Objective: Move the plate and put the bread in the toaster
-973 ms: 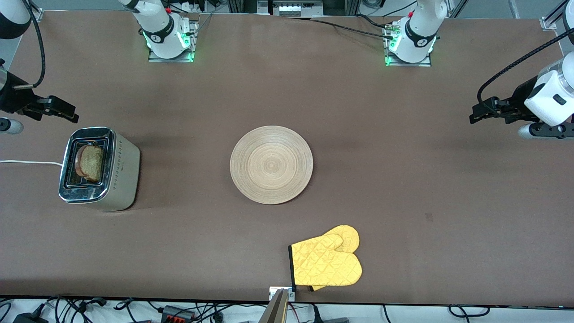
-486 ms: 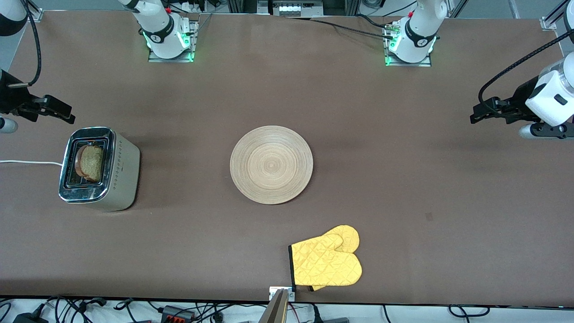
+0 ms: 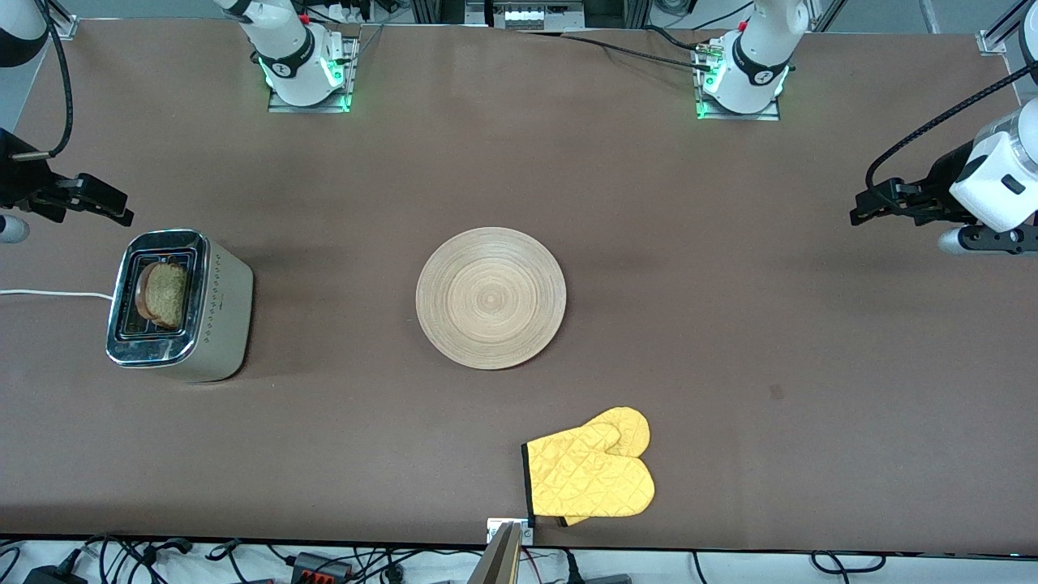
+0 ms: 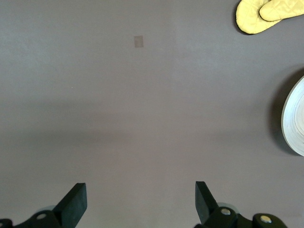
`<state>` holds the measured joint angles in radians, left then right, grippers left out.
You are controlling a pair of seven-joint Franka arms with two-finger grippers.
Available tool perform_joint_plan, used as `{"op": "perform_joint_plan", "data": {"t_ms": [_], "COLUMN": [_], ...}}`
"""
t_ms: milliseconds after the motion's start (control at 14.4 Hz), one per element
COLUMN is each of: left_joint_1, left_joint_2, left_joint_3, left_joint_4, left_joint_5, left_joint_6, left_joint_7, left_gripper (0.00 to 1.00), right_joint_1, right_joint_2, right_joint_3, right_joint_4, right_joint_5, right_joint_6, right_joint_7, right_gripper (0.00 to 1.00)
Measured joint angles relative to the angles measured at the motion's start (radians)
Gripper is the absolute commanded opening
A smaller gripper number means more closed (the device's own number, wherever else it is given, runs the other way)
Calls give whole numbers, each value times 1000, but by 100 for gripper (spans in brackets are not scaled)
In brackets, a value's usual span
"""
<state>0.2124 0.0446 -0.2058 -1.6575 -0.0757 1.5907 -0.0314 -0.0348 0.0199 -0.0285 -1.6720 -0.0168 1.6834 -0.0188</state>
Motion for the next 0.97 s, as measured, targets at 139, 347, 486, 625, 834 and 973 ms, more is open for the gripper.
{"op": "perform_joint_plan", "data": {"t_ms": [139,347,486,625,834,973], "left_joint_1": [0,0,0,0,1,1], "left_joint_2": [0,1,1,1,1,1], "left_joint_3": [0,0,0,0,0,0], "left_joint_4": [0,1,1,1,1,1], "left_joint_5": [0,0,0,0,0,0], "left_joint_6": [0,0,0,0,0,0], "left_joint_7": [0,0,0,0,0,0], "left_gripper": [100,100,100,100,100,100], "right_joint_1": [0,-1,-3,-18,-33,-33], "right_joint_2": [0,0,0,1,1,1], "right_joint_3": [0,0,0,9,30,31], "right_joint_4": [5,5,5,5,5,5], "right_joint_5": [0,0,0,0,0,0], "right_joint_6": [0,0,0,0,0,0], "right_joint_7": [0,0,0,0,0,0], "right_gripper": [100,100,100,100,100,100]}}
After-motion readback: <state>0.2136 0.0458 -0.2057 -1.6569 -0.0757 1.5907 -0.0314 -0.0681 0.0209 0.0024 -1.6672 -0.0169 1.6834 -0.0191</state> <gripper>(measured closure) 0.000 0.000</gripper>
